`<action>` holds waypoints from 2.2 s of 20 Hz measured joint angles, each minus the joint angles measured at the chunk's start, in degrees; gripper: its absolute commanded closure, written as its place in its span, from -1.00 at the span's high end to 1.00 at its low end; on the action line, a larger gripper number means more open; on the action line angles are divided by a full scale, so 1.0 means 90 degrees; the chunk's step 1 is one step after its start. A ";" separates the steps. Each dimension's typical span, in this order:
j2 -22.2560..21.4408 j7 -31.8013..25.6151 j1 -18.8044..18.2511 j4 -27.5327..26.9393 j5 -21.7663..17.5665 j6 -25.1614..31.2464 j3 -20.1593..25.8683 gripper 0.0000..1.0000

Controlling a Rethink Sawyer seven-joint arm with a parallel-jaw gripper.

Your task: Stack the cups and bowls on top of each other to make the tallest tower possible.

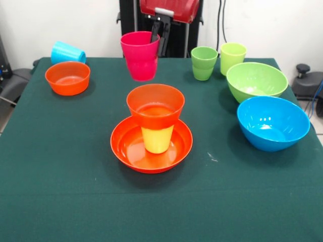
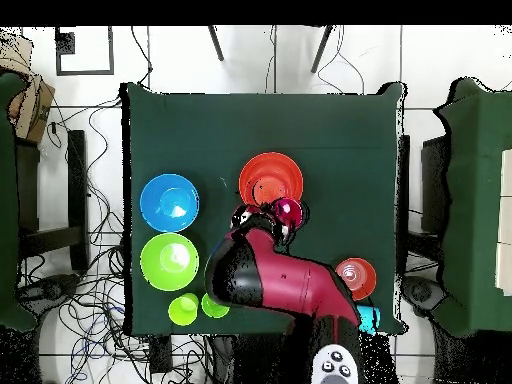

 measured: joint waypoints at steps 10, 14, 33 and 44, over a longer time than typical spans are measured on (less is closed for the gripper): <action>0.0464 0.0000 0.0285 -0.0573 0.0223 0.0145 -0.0050 -1.00; 0.0549 0.0000 0.0346 -0.0719 0.0295 0.0337 -0.0051 -1.00; 0.0790 0.0000 0.0589 -0.1038 0.0444 0.0617 -0.0079 -1.00; 0.0789 0.0000 0.0439 -0.1038 0.0443 0.0617 -0.0045 -1.00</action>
